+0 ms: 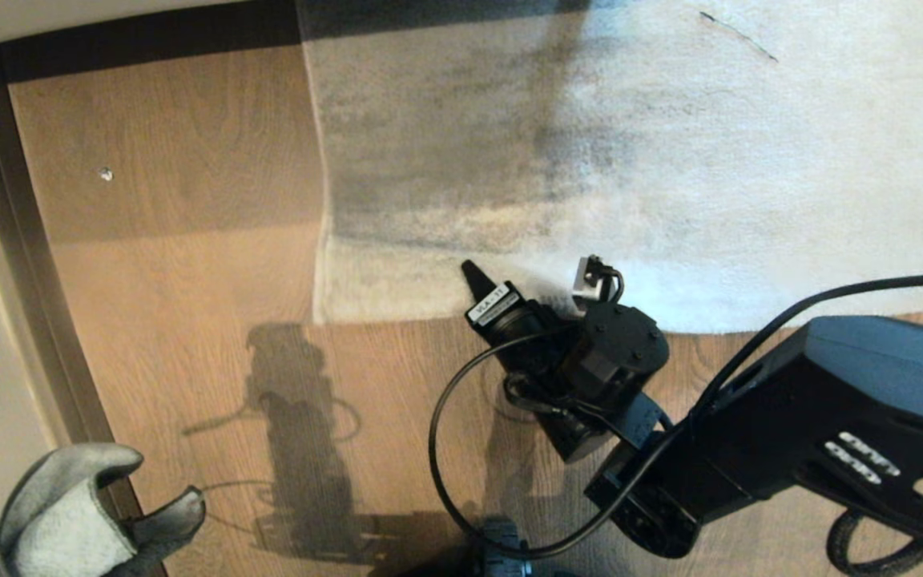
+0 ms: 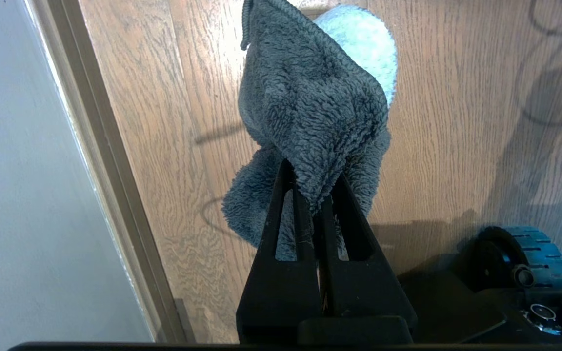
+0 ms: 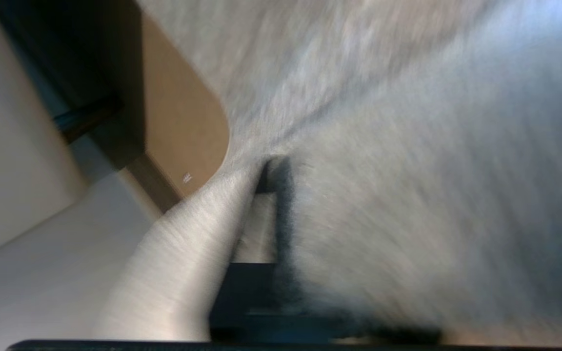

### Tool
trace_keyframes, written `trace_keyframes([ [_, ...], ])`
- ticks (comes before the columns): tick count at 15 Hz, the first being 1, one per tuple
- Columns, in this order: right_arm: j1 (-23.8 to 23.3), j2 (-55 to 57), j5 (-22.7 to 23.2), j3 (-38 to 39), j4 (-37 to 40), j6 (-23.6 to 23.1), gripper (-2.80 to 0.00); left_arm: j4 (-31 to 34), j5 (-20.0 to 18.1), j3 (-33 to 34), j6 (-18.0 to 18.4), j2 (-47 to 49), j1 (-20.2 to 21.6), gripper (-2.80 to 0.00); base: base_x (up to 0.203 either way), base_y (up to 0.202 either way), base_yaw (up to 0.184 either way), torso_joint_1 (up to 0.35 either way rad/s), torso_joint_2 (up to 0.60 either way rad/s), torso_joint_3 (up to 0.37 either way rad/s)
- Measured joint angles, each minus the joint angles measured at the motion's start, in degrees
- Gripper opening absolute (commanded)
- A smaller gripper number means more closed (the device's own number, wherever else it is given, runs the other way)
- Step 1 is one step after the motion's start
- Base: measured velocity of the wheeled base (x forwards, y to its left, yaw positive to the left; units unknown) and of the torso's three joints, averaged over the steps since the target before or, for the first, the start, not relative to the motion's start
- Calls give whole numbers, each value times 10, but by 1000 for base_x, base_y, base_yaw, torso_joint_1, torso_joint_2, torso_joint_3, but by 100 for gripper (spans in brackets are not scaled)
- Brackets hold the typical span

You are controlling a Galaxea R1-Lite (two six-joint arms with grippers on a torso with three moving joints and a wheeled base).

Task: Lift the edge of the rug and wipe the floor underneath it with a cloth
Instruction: Lift up the carpet

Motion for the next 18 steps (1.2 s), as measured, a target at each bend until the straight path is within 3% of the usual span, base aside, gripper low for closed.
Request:
trace_keyframes([
  [7,4,-49,-10,30,1,16,-280,0,0,0,0,0,0,-280,0,0,0,0,0,0],
  [14,-55,-73,-83,67,-1,135,-280,0,0,0,0,0,0,-280,0,0,0,0,0,0],
  [18,-89,-100,-98,85,-2,198,-280,0,0,0,0,0,0,-280,0,0,0,0,0,0],
])
